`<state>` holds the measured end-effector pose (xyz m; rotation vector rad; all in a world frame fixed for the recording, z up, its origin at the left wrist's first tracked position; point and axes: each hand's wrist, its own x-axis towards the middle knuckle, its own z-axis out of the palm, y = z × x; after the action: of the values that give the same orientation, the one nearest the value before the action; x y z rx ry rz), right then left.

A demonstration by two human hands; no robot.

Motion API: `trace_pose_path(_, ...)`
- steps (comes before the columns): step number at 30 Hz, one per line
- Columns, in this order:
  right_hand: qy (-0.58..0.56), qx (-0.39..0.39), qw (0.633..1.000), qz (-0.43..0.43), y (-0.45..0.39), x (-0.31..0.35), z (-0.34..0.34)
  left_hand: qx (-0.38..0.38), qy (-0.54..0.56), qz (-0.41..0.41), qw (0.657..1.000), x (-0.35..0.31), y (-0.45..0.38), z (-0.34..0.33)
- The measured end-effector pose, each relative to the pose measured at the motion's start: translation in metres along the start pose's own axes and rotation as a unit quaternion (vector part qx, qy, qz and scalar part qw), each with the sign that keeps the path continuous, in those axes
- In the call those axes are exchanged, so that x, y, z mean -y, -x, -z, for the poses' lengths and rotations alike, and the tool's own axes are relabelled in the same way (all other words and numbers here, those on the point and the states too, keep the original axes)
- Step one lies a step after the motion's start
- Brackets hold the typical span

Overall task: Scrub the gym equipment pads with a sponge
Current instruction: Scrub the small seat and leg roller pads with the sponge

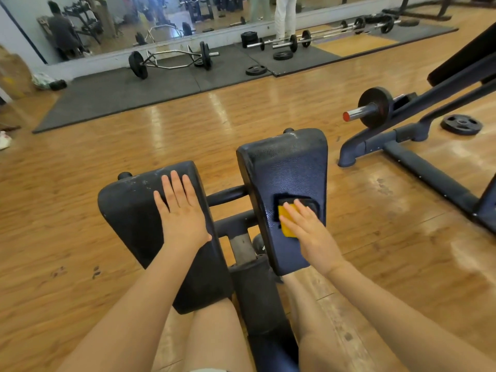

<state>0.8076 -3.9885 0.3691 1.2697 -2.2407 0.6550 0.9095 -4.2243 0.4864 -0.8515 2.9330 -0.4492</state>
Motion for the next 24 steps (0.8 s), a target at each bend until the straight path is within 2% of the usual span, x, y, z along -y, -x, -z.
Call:
trace_pose_path(2, 0.017, 0.031, 0.998, 0.052, -0.001, 0.020, -0.017, 0.002, 0.003, -0.004, 1.000, 0.002, 0.002, 0.000)
trace_pose_path(4, 0.028, 0.051, 0.996, 0.069, 0.000, 0.024, -0.024, 0.000, 0.002, -0.009, 1.000, 0.004, 0.003, 0.001)
trace_pose_path(8, 0.038, 0.072, 0.993, 0.085, 0.009, -0.008, -0.012, 0.002, 0.002, -0.012, 1.000, 0.005, 0.003, 0.000)
trace_pose_path(12, 0.040, 0.073, 0.996, -0.020, 0.036, -0.049, 0.009, -0.003, -0.002, -0.010, 1.000, 0.003, 0.001, -0.002)
trace_pose_path(14, 0.007, 0.051, 0.995, -0.081, 0.040, -0.044, 0.013, -0.003, 0.003, -0.008, 1.000, 0.002, 0.001, -0.002)
trace_pose_path(16, -0.040, 0.021, 0.994, -0.102, 0.034, -0.020, 0.007, -0.011, 0.005, -0.008, 1.000, 0.002, 0.000, -0.003)
trace_pose_path(20, -0.032, 0.029, 0.999, -0.009, 0.020, 0.029, -0.021, -0.019, 0.015, -0.018, 1.000, 0.007, 0.003, -0.003)
trace_pose_path(24, 0.014, 0.066, 0.996, 0.051, 0.024, 0.019, -0.028, -0.034, 0.028, -0.028, 0.999, 0.010, 0.004, -0.005)
